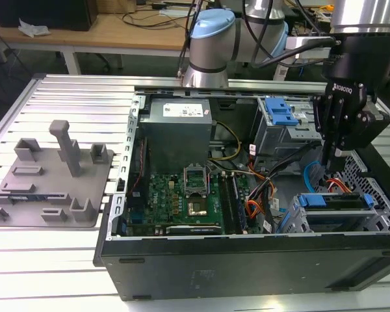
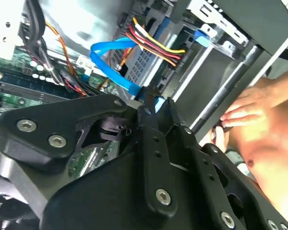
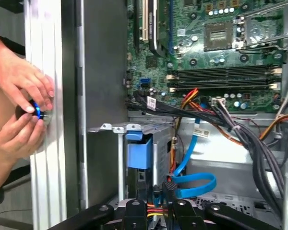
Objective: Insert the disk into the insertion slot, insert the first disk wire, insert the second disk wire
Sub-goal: 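Insert the second disk wire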
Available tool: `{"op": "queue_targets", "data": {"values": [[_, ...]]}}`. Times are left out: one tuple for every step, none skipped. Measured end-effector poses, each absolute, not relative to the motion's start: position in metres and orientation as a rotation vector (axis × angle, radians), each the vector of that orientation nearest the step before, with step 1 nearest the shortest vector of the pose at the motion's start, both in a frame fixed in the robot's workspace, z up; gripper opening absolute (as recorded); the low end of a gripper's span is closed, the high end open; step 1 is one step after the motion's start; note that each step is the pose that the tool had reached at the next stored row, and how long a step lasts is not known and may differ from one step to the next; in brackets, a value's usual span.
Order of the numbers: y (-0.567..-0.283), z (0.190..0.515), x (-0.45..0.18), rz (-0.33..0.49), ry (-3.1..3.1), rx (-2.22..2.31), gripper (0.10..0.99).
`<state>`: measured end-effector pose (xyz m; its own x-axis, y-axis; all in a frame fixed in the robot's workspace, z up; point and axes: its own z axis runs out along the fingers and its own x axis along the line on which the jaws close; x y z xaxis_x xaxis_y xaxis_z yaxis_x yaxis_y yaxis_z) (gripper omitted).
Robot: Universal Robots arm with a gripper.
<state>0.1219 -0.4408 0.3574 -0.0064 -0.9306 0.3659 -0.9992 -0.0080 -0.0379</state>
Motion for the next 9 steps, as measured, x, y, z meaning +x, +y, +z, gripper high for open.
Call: {"op": "queue_targets", "data": {"values": [[-0.4408,0.3568,0.1219,0.405,-2.044,2.045,0.267],[-0.4408,0.3566,0.1220,0.396,-2.051,2.051,0.267],[-0.4408,0.3564,0.1220,0.395,-2.051,2.052,0.267],[-0.4408,0.3564,0.1220,0.395,-2.051,2.052,0.267],[-0.4408,0.3564,0.1220,0.394,-2.051,2.052,0.267],[-0.4408,0.3564,0.1220,0.393,-2.050,2.051,0.267],[-0.4408,0.3565,0.1221,0.392,-2.048,2.050,0.267],[-0.4408,0.3565,0.1222,0.391,-2.044,2.048,0.267],[-0.4408,0.3564,0.1222,0.389,-2.041,2.046,0.267]]}}
